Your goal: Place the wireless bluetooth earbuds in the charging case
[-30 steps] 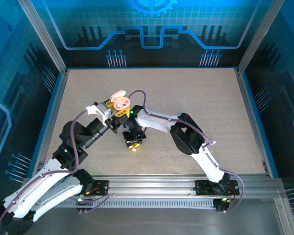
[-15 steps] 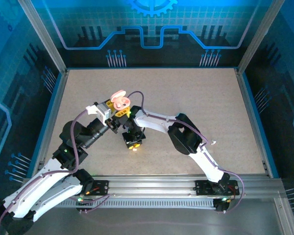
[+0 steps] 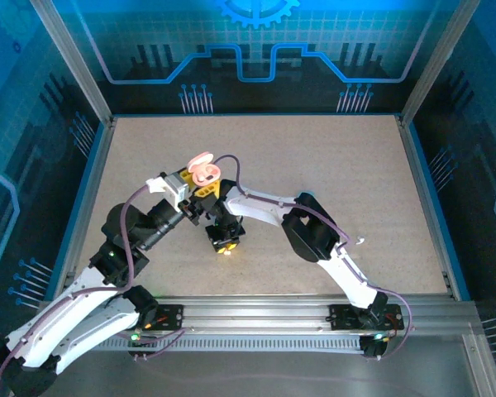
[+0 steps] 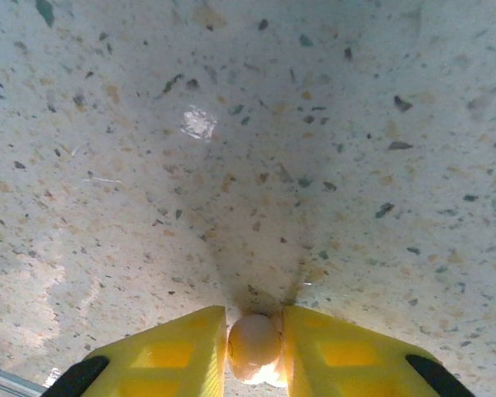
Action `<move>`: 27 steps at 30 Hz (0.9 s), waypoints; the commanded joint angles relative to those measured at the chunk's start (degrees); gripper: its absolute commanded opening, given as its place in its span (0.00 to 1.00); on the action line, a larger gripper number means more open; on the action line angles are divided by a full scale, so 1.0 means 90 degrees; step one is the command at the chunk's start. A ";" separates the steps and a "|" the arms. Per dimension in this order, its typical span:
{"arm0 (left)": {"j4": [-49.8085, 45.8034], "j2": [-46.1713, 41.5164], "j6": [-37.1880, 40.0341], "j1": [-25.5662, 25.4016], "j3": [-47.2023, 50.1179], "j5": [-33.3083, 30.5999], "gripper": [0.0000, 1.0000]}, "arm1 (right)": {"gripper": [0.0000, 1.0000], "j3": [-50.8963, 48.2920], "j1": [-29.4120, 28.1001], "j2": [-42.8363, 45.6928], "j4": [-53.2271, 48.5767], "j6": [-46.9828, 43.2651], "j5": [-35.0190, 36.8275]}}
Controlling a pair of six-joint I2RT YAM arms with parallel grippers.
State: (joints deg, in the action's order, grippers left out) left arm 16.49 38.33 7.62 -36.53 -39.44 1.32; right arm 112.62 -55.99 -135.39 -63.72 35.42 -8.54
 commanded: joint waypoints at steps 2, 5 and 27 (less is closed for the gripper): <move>0.0056 0.0000 -0.0016 0.0031 -0.0126 0.0069 0.36 | 0.23 0.0143 -0.0157 -0.0203 -0.0351 -0.0083 0.0093; 0.0053 0.0008 -0.0021 0.0031 -0.0122 0.0049 0.36 | 0.21 0.0069 -0.0140 -0.0066 -0.0286 -0.0085 0.0145; 0.1346 0.1745 -0.0314 0.0029 0.0023 0.0908 0.36 | 0.19 -0.4203 0.2898 0.4484 0.1693 -0.0158 -0.0706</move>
State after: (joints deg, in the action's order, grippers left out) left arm 22.11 52.31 5.93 -36.53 -39.44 5.93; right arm 76.97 -32.88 -98.61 -49.39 35.27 -12.40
